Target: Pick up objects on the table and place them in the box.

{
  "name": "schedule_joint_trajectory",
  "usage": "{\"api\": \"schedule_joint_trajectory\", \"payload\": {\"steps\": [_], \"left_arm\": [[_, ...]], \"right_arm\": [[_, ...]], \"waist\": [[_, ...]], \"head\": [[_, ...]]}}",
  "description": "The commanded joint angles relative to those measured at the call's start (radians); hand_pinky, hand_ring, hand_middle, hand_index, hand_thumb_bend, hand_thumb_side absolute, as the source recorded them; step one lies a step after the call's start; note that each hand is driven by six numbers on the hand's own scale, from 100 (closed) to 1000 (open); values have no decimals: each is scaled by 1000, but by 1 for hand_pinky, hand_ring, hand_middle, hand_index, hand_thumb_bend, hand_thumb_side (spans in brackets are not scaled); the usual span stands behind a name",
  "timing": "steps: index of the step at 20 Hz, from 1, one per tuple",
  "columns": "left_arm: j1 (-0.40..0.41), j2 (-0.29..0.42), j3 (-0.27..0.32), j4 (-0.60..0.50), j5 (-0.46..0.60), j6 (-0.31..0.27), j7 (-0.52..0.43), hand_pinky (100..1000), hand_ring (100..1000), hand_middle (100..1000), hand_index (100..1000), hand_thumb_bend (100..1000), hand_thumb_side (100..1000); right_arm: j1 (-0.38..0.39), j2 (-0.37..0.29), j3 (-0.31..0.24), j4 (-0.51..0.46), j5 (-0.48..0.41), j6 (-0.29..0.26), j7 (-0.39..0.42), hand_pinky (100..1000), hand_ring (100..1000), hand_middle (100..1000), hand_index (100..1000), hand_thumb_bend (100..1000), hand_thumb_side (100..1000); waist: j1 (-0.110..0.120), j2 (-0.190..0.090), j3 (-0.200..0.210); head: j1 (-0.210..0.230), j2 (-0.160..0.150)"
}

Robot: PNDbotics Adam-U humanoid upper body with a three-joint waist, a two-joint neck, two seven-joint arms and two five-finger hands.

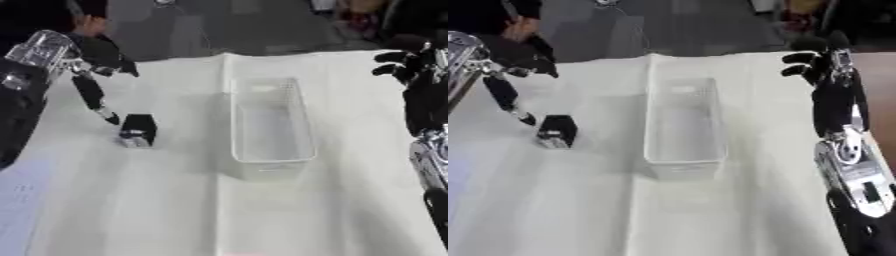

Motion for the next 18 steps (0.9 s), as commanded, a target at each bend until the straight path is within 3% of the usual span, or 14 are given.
{"api": "schedule_joint_trajectory", "payload": {"steps": [1,6,11,12,13,14,15,18], "left_arm": [[-12,4,5,22,-8,-119,-105,1000,913,949,988,573,769],[-12,-17,3,52,-42,-118,-112,1000,912,946,985,575,774],[-16,-23,12,65,-57,-121,-96,1000,908,943,980,551,787],[-18,-20,18,61,-47,-119,-89,1000,909,944,982,554,790],[-21,-15,22,55,-35,-116,-85,1000,903,939,973,497,779],[-24,-9,26,46,-20,-111,-81,1000,905,941,977,528,782],[-27,-4,28,37,-7,-106,-80,1000,903,938,972,473,785],[-34,12,33,10,43,-91,-86,1000,902,937,970,469,787]], "right_arm": [[-23,-6,-1,-14,3,1,4,550,618,645,717,195,1000],[-26,-5,-1,-15,2,1,4,550,618,645,716,194,1000],[-26,-5,-1,-13,3,2,4,550,618,645,716,192,1000],[-26,-6,-1,-13,3,2,4,550,618,645,716,193,1000],[-25,-6,-1,-12,4,3,4,550,618,645,716,192,1000],[-24,-6,-1,-12,4,3,4,550,618,645,716,193,1000],[-23,-6,-1,-11,4,3,4,550,618,645,716,192,1000],[-19,-9,-1,-9,6,3,4,549,618,645,716,192,1000]], "waist": [[0,-13,-2],[-2,-11,-6],[-3,-11,-6],[-3,-11,-6],[-3,-12,-5],[-2,-13,-5],[-2,-15,-4],[0,-21,-2]], "head": [[-7,-37],[-21,-77],[-25,-85],[-26,-86],[-26,-88],[-26,-90],[-25,-92],[-24,-89]]}}
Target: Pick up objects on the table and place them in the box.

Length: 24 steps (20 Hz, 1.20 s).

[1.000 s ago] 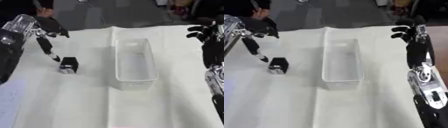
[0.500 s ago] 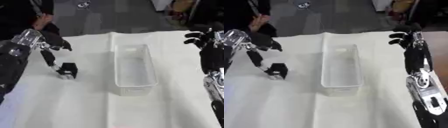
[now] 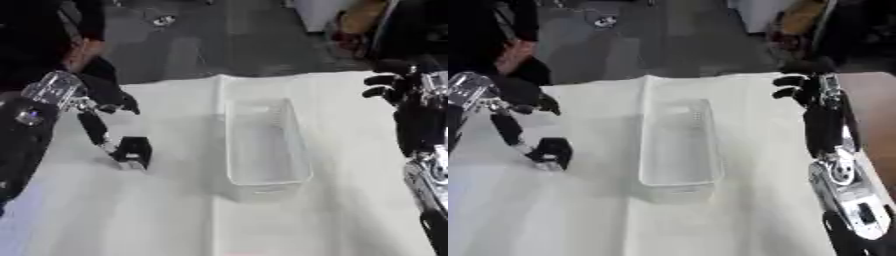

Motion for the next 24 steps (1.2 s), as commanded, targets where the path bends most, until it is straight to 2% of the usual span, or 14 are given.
{"api": "schedule_joint_trajectory", "payload": {"steps": [1,3,4,6,10,13,19,24], "left_arm": [[-32,41,12,-39,53,-78,-102,1000,901,936,968,466,794],[-32,45,9,-44,86,-74,-127,993,891,930,964,429,837],[-33,47,7,-47,105,-72,-145,999,896,933,968,453,816],[-33,51,0,-55,142,-65,-191,995,883,925,960,480,855],[-30,47,-25,-58,202,-60,-316,990,880,926,968,484,852],[-25,41,-40,-66,237,-66,-373,980,880,927,973,498,833],[-18,27,-66,-67,267,-97,-409,972,878,925,971,490,805],[-17,14,-84,-37,254,-145,-419,971,890,940,991,490,766]], "right_arm": [[-14,-10,-1,-9,5,-1,1,549,618,645,716,192,1000],[-12,-12,-1,-8,6,-1,1,549,618,644,716,193,1000],[-10,-13,-1,-7,6,-1,0,549,618,644,716,193,1000],[-6,-15,-1,-5,7,0,0,549,618,644,716,193,1000],[-4,-15,-1,-3,6,-1,-1,549,618,644,715,194,1000],[-5,-14,-1,-3,6,-1,-1,549,617,644,715,194,1000],[-9,-12,0,-4,6,-1,-1,548,617,644,715,194,1000],[-11,-10,0,-3,7,0,-1,548,617,644,715,193,1000]], "waist": [[0,-26,3],[1,-30,4],[1,-34,6],[1,-39,9],[3,-45,13],[2,-44,12],[1,-40,4],[2,-39,-1]], "head": [[-6,-10],[-6,-4],[-6,-2],[-6,4],[-5,9],[-6,8],[-6,5],[-4,6]]}}
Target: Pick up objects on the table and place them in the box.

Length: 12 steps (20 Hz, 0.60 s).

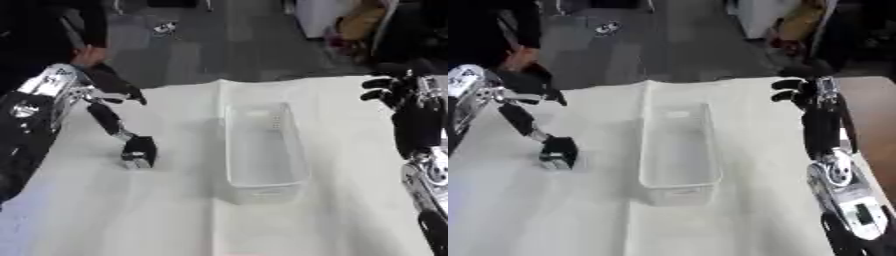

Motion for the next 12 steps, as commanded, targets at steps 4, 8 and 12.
{"api": "schedule_joint_trajectory", "payload": {"steps": [4,8,12], "left_arm": [[-16,20,-17,7,-29,-320,-277,981,899,951,998,503,768],[-4,35,-37,-28,-16,-333,-274,981,901,954,1000,511,796],[16,55,-59,-85,32,-334,-294,981,901,954,1000,506,811]], "right_arm": [[-17,-11,-1,-12,6,0,-1,548,617,644,715,192,1000],[-13,-13,-2,-9,7,0,-2,548,617,643,715,192,1000],[-9,-14,-2,-8,8,0,-3,548,617,643,714,192,1000]], "waist": [[-1,-19,1],[1,-26,6],[3,-32,11]], "head": [[-4,0],[-6,6],[-6,13]]}}
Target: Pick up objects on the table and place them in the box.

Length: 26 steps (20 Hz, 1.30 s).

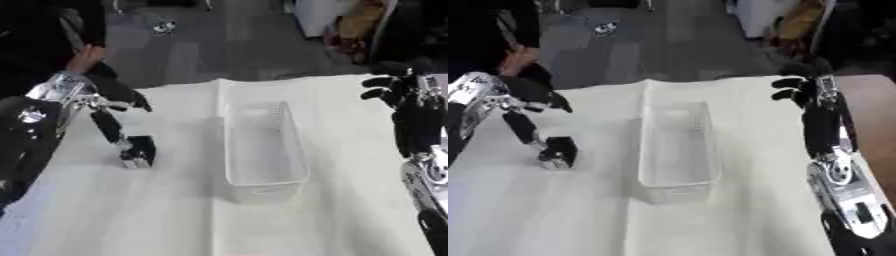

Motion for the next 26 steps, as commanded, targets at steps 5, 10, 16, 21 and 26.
{"api": "schedule_joint_trajectory", "payload": {"steps": [5,10,16,21,26], "left_arm": [[19,66,-29,-115,82,-292,-364,984,902,955,1000,507,818],[40,81,-50,-153,122,-275,-401,983,903,956,1000,504,821],[111,117,-42,-229,131,-223,-403,980,903,957,1000,465,865],[164,132,-33,-256,136,-178,-403,976,902,956,1000,461,870],[178,132,-37,-243,122,-176,-403,975,901,955,1000,461,859]], "right_arm": [[-7,-15,-3,-10,3,-1,-5,548,617,643,714,192,1000],[-4,-15,-3,-9,4,0,-6,547,617,643,714,192,1000],[-1,-14,-5,-6,5,-1,-9,547,617,643,714,191,1000],[1,-13,-6,-5,6,0,-10,547,616,643,714,191,1000],[0,-12,-6,-4,6,0,-11,547,616,643,714,190,1000]], "waist": [[0,-29,6],[2,-33,8],[2,-40,11],[0,-44,16],[-2,-45,17]], "head": [[-6,7],[-7,10],[-21,-2],[-38,-22],[-32,-17]]}}
